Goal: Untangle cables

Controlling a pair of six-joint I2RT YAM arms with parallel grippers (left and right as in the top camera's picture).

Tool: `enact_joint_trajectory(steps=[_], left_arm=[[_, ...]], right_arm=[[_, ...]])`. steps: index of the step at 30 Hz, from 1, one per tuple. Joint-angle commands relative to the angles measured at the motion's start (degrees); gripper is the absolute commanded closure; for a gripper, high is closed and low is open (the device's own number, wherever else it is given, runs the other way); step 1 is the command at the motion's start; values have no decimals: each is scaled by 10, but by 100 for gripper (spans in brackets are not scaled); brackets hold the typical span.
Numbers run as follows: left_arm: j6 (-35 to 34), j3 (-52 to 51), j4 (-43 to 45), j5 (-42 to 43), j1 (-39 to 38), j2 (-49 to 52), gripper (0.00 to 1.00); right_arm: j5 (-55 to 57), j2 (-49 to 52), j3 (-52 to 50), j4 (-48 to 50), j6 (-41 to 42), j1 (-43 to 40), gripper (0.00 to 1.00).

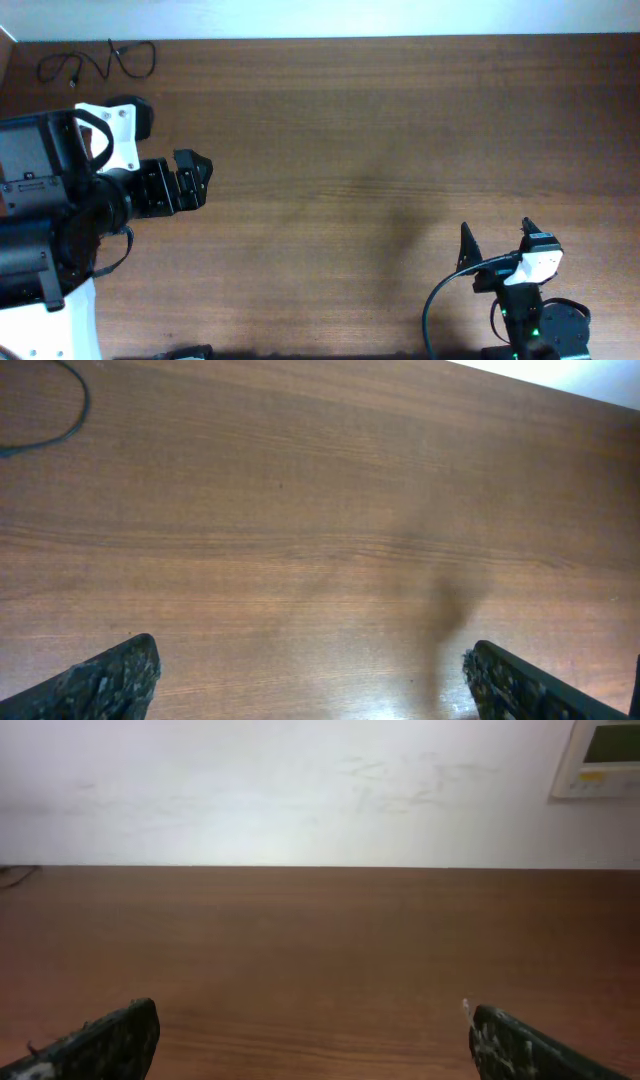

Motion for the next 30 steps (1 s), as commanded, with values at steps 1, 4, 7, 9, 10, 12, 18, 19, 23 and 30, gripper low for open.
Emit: enact_joint_trajectory(steps=[1, 4, 7, 9, 10, 12, 18, 19, 23, 30], left_arm=[[9, -1, 1, -4, -3, 0, 1], [9, -1, 1, -4, -3, 0, 1], [9, -1, 1, -4, -3, 0, 1], [9, -1, 1, -4, -3, 0, 1], [9, -1, 1, -4, -3, 0, 1], [9, -1, 1, -4, -3, 0, 1], [9, -1, 1, -4, -3, 0, 1], [9, -1, 1, -4, -3, 0, 1], [9, -1, 1, -4, -3, 0, 1], [9, -1, 1, -4, -3, 0, 1]], right_arm=[[2, -7, -4, 10, 2, -19, 2], [3, -7, -4, 9, 0, -38, 2], [-2, -7, -4, 13, 0, -55, 2], [1, -7, -4, 13, 0, -54, 2], [3, -7, -4, 14, 0, -54, 2], [0, -7, -4, 14, 2, -54, 1], [-3, -7, -8, 13, 2, -54, 2], [-9, -7, -10, 14, 5, -54, 1], [-8, -7, -24, 20, 17, -54, 2], [-3, -7, -60, 61, 17, -54, 2]])
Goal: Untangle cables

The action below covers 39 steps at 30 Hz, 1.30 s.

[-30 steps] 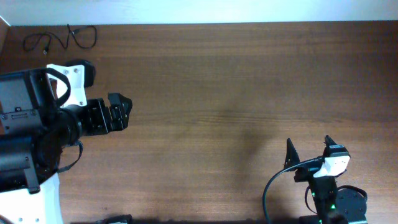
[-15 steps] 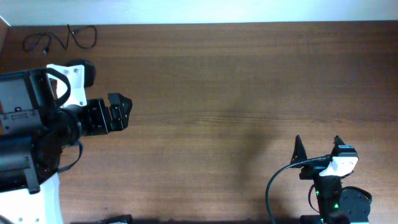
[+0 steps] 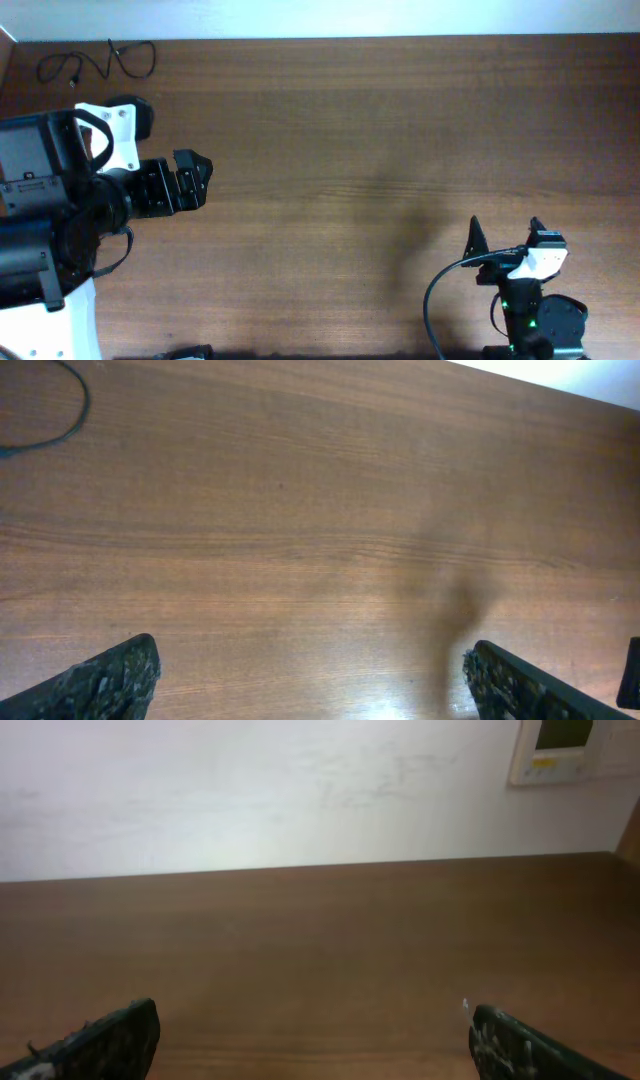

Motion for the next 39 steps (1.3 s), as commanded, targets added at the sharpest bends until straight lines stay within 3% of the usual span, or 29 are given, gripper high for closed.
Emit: enact_joint_trajectory(steps=[1, 23, 39], left_arm=[[9, -1, 1, -4, -3, 0, 1], [9, -1, 1, -4, -3, 0, 1], [9, -1, 1, -4, -3, 0, 1]], right_arm=[[0, -7, -19, 9, 5, -4, 2], [-1, -7, -75, 113, 6, -4, 2], [-1, -7, -81, 116, 6, -4, 2]])
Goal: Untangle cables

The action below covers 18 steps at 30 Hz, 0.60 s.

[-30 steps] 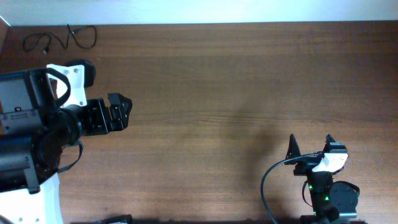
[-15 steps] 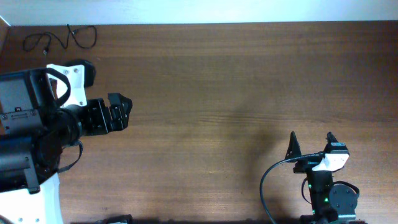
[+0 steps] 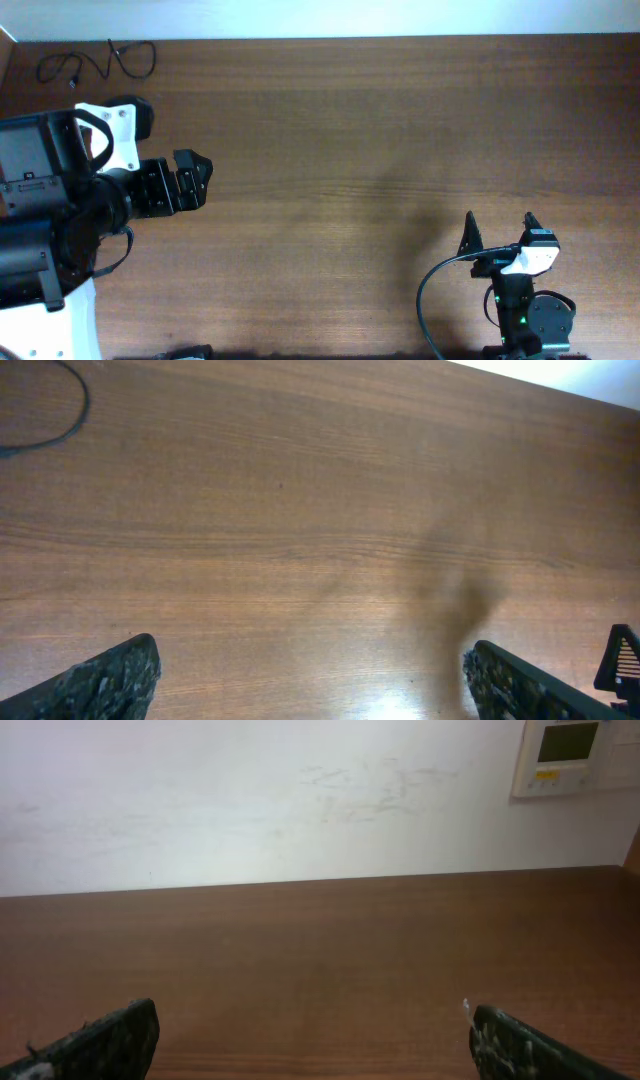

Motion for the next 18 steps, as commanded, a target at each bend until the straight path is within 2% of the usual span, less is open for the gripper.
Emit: enact_joint_trajectory(steps=[1, 18], left_arm=[[9, -1, 1, -4, -3, 0, 1], [9, -1, 1, -4, -3, 0, 1]], right_arm=[[-1, -7, -5, 3, 4, -4, 2], [-1, -7, -5, 16, 4, -4, 1]])
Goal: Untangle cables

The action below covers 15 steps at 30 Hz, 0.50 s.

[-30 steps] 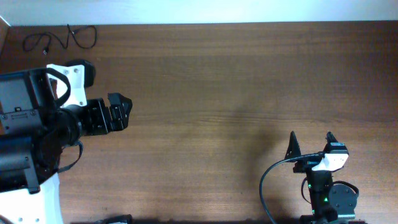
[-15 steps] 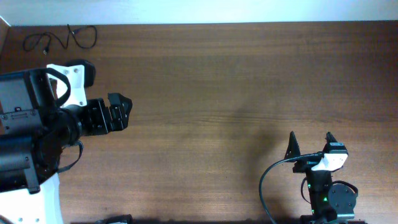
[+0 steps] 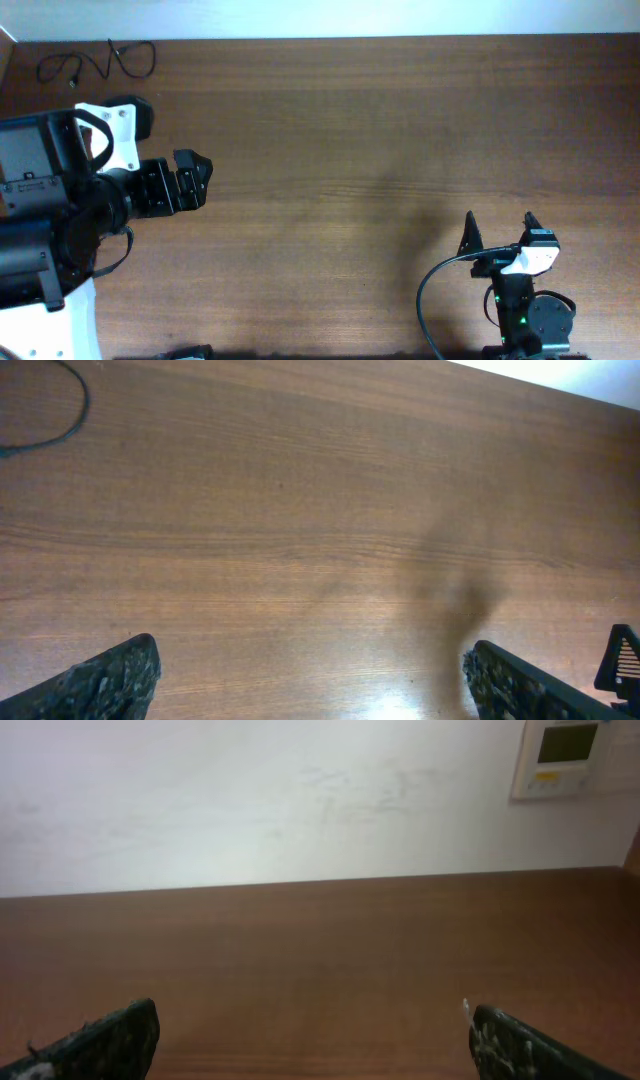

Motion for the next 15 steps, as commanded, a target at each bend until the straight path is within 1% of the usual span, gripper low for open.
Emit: enact_joint_trajectory(steps=[1, 6, 8, 9, 15], left_arm=[[9, -1, 1, -4, -3, 0, 1], [9, -1, 1, -4, -3, 0, 1], [9, -1, 1, -4, -3, 0, 1], [9, -1, 1, -4, -3, 0, 1], [9, -1, 1, -4, -3, 0, 1]], right_arm=[[-1, -7, -5, 17, 4, -4, 1], [-1, -7, -7, 30, 4, -4, 2], [-2, -7, -28, 73, 4, -4, 2], [-2, -7, -33, 78, 5, -3, 2], [3, -7, -33, 71, 7, 0, 2]])
